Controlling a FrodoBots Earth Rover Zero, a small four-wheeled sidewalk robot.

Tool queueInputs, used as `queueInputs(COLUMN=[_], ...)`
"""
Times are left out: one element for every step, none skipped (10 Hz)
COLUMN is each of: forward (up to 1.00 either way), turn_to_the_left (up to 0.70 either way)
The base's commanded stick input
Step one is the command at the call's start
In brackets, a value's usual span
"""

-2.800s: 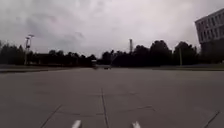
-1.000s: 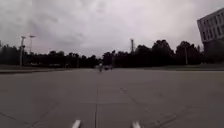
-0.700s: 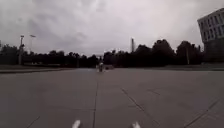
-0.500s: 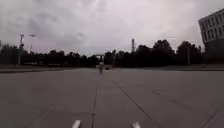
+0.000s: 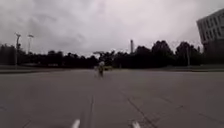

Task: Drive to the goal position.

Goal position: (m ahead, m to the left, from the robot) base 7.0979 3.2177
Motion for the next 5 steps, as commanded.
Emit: queueInputs(forward=[0.69,0.67,0.7,0.7,0.7], turn_to_the_left=[0.0,0.0,0.11,0.32,0.35])
